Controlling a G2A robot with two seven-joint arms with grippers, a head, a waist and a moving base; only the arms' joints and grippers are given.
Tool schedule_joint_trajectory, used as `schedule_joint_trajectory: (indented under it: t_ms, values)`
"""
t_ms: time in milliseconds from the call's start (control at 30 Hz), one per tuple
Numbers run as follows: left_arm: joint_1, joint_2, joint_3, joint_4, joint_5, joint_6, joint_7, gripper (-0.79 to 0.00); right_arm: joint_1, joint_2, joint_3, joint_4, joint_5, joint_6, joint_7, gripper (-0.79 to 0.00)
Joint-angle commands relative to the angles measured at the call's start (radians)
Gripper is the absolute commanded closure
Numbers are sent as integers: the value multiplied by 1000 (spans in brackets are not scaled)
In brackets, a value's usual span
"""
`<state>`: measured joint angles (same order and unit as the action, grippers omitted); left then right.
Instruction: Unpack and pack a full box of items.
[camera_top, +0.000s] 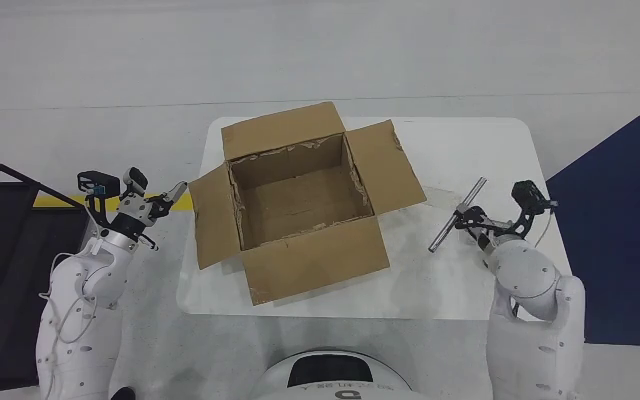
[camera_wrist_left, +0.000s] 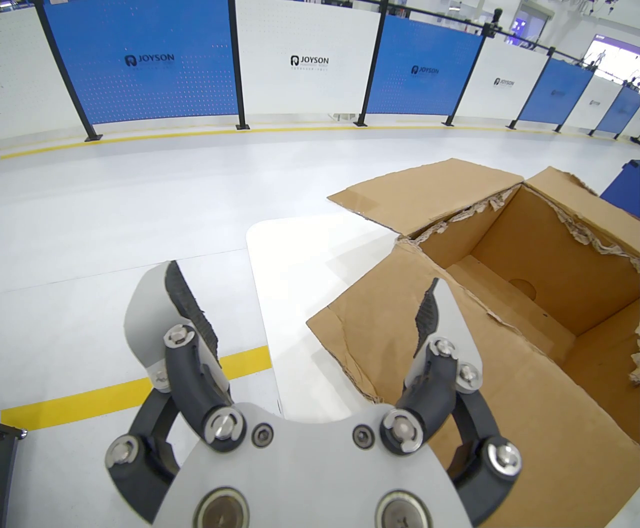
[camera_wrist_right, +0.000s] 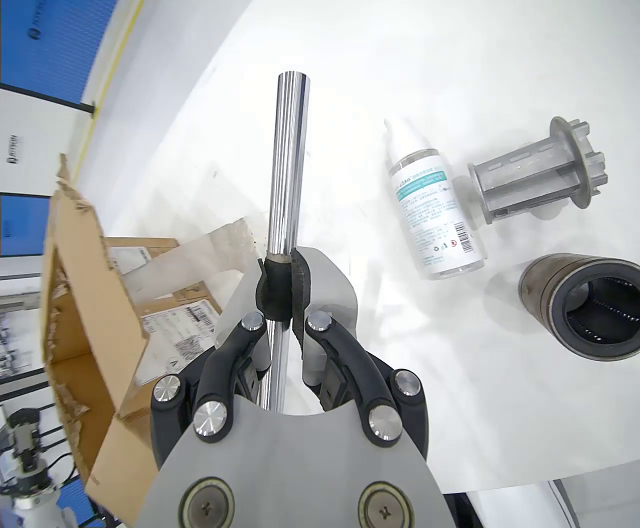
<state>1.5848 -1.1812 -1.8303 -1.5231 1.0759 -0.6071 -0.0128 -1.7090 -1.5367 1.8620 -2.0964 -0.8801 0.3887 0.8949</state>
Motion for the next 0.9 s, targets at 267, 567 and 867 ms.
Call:
schedule_joint_trajectory:
  t_ms: [267, 567, 867]
  values:
    - [0, 0, 0, 0, 0, 0, 0, -785, -45, 16, 160, -7, 376, -186, 57, 0]
    - [0, 0, 0, 0, 0, 0, 0, -785, -35, 43, 281, 47, 644, -285, 174, 0]
    - [0, 0, 0, 0, 0, 0, 0, -785, -18, 74, 346, 102, 788, -322, 256, 0]
